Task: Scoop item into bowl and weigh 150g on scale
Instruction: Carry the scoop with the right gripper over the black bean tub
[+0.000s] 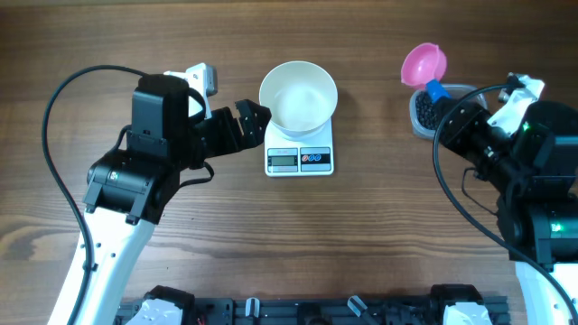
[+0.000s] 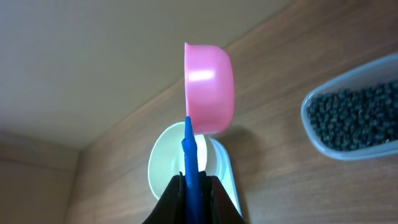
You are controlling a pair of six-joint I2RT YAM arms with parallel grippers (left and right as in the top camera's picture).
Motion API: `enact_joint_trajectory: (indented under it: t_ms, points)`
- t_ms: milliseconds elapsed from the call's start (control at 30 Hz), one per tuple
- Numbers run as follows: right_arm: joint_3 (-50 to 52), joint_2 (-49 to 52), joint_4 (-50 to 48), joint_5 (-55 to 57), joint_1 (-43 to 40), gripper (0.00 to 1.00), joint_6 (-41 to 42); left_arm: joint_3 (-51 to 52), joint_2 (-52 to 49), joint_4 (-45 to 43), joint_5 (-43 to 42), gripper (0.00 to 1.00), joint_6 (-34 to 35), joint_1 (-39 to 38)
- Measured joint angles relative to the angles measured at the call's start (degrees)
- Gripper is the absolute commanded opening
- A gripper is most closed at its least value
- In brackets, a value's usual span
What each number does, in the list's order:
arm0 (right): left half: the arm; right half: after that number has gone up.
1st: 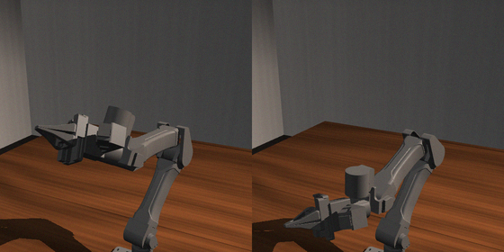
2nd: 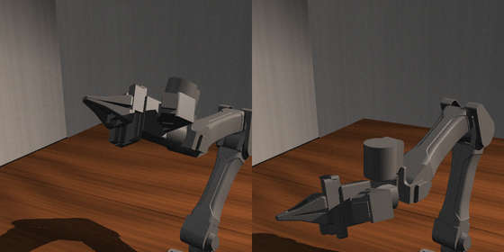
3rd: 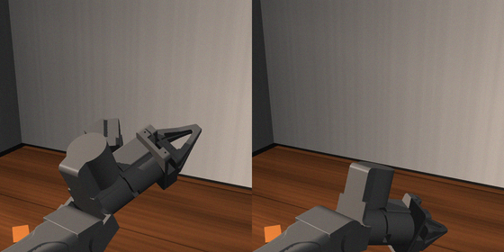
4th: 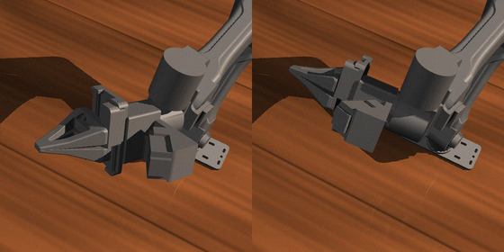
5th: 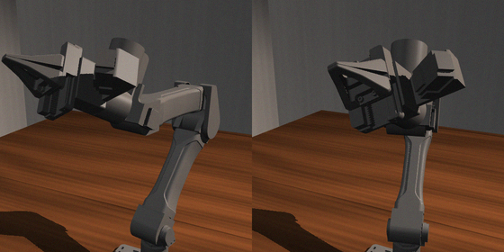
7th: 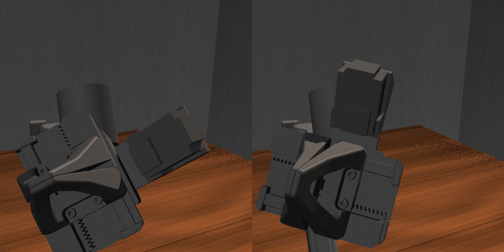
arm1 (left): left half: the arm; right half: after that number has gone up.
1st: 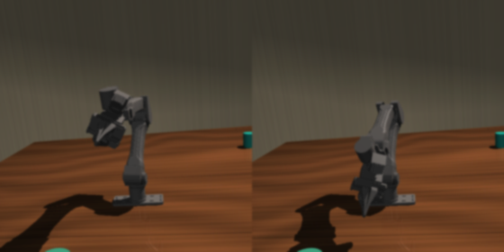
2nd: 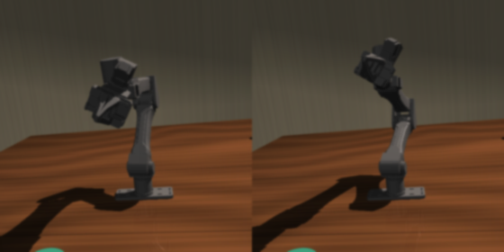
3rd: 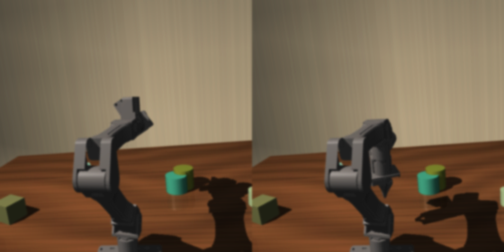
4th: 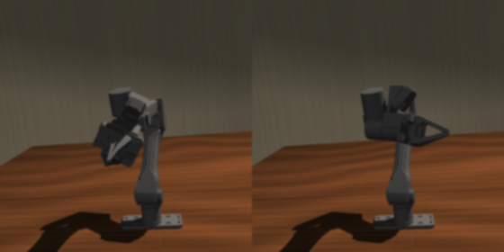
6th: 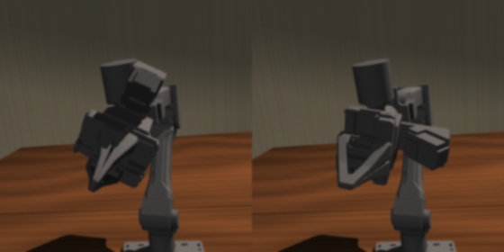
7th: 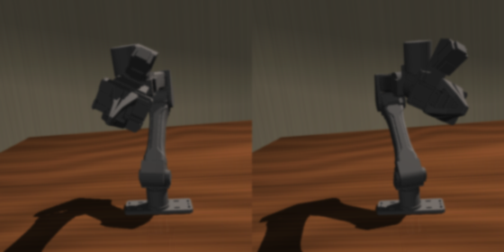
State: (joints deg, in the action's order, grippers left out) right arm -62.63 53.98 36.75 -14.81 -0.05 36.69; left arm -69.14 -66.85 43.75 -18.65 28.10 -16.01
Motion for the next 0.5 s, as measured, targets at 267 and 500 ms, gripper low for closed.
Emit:
enact_joint_trajectory:
  t_ms: [267,500]
  points:
    - [0.0,0.0,-4.3,10.2,0.0,0.04,-0.7,0.0,0.0,0.0,0.0,1.00,0.0,0.0]
    - [0.0,0.9,-6.8,18.0,0.0,0.04,-7.8,0.0,0.0,0.0,0.0,1.00,0.0,0.0]
